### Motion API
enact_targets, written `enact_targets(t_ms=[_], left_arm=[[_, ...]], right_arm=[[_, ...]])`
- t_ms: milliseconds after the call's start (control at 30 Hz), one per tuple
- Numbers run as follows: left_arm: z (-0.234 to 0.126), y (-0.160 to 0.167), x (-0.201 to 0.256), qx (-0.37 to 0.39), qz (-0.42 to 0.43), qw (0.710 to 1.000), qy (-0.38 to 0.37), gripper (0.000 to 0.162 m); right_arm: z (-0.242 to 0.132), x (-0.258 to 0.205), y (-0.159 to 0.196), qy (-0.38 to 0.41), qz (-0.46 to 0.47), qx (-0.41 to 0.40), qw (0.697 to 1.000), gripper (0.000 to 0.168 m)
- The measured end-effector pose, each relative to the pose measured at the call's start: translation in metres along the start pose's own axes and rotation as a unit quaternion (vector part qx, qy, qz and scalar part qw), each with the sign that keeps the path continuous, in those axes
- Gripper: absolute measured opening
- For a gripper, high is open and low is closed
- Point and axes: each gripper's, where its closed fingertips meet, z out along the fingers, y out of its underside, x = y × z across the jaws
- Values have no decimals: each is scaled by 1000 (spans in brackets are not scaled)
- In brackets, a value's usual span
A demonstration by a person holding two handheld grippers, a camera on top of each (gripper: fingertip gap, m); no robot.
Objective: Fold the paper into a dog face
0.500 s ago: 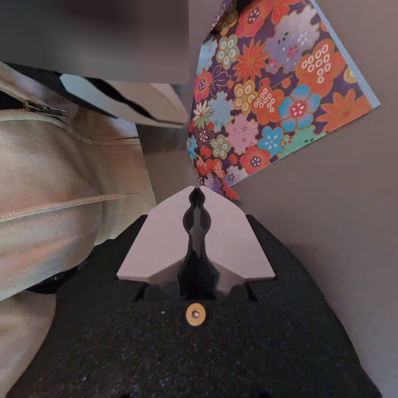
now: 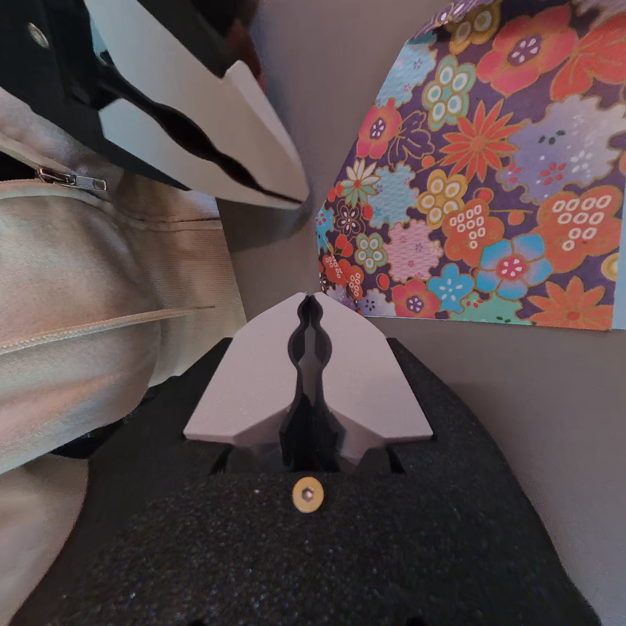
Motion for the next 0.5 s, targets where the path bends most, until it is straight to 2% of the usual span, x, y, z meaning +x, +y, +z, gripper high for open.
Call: enact_targets(t_ms=[100,233,467,500], left_arm=[[-8,-31,3,96,-41,994,44,0],[18,-18,2,37,-45,997,53,0],[20,-17,3,44,-120,987,96,1],[20,-17,3,45,-123,986,100,1]], right_arm=[[0,0,0,-4,3,-6,1000,0],[1,0,-1,2,4,-19,1000,0],[-3,-2,0,-2,1,-31,1000,0],[-5,-7,-8,-13,-7,-13,1000,0]])
